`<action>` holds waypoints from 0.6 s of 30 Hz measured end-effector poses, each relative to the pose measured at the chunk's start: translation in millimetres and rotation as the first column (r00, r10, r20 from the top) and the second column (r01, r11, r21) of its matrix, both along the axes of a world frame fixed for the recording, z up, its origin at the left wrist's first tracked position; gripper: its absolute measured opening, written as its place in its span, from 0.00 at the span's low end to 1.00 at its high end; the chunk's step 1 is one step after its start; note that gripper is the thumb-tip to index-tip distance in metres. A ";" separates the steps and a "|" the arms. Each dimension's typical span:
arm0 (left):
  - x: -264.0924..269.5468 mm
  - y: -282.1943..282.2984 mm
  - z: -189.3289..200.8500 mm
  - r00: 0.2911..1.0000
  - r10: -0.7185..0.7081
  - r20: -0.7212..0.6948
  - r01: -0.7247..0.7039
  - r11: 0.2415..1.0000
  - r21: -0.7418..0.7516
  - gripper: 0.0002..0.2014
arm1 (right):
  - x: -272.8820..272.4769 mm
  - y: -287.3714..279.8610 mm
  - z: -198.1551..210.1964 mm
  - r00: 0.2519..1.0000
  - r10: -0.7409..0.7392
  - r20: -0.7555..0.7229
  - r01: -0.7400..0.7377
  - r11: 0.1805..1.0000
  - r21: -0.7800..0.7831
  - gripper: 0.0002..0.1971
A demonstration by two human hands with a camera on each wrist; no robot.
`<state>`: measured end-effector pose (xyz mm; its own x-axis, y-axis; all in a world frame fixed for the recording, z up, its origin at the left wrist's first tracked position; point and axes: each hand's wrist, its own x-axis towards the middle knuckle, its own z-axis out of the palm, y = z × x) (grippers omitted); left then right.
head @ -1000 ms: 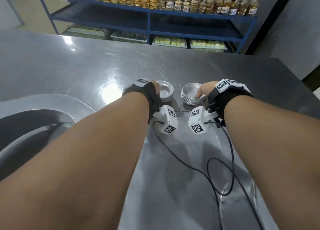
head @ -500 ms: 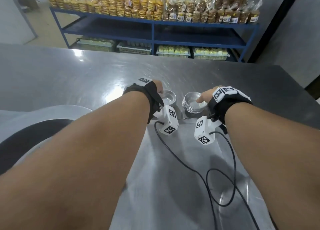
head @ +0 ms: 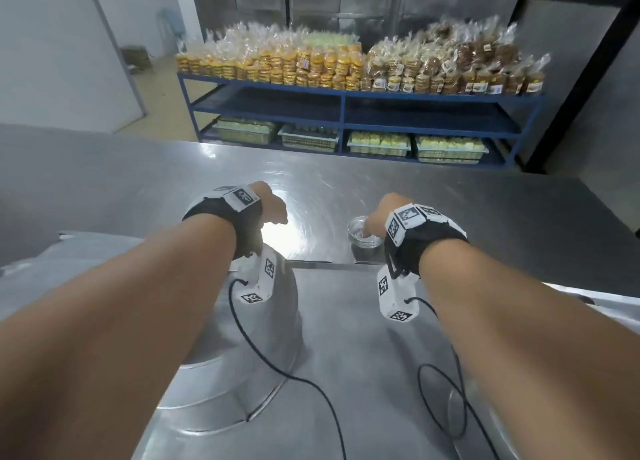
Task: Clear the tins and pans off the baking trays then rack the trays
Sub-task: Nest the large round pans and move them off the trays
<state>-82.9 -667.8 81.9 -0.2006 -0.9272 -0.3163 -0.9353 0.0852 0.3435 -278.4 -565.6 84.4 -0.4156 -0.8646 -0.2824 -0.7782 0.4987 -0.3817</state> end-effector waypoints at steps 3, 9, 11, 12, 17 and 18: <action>53.7 13.9 4.8 0.987 0.018 0.159 -0.016 1.000 -0.010 0.14 | 41.2 1.1 10.7 0.997 0.075 0.002 -0.075 0.996 0.039 0.14; 140.0 51.3 -4.0 0.959 0.245 0.141 -0.236 0.969 -0.079 0.18 | 102.0 11.7 10.8 0.984 0.136 0.116 -0.143 0.988 0.051 0.19; 158.4 66.7 -7.3 0.943 0.299 0.148 -0.293 0.954 -0.060 0.14 | 115.7 19.2 11.9 0.980 0.183 0.078 -0.189 0.979 0.071 0.18; 165.8 73.3 -8.6 0.939 0.313 0.143 -0.309 0.950 -0.052 0.10 | 120.3 22.8 10.2 0.979 0.196 0.055 -0.200 0.977 0.078 0.16; 194.8 103.8 -17.4 0.928 0.362 0.084 -0.359 0.932 -0.050 0.26 | 140.0 43.1 -14.6 0.993 0.083 0.082 -0.085 0.996 0.027 0.20; 196.5 108.4 -18.5 0.926 0.371 0.073 -0.368 0.928 -0.051 0.26 | 143.4 45.8 -18.3 0.992 0.073 0.105 -0.075 0.997 0.015 0.20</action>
<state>113.6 -559.4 63.4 0.1834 -0.9417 -0.2821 -0.9268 -0.2613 0.2698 -135.0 -519.8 66.1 -0.3180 -0.8860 -0.3373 -0.7700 0.4490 -0.4534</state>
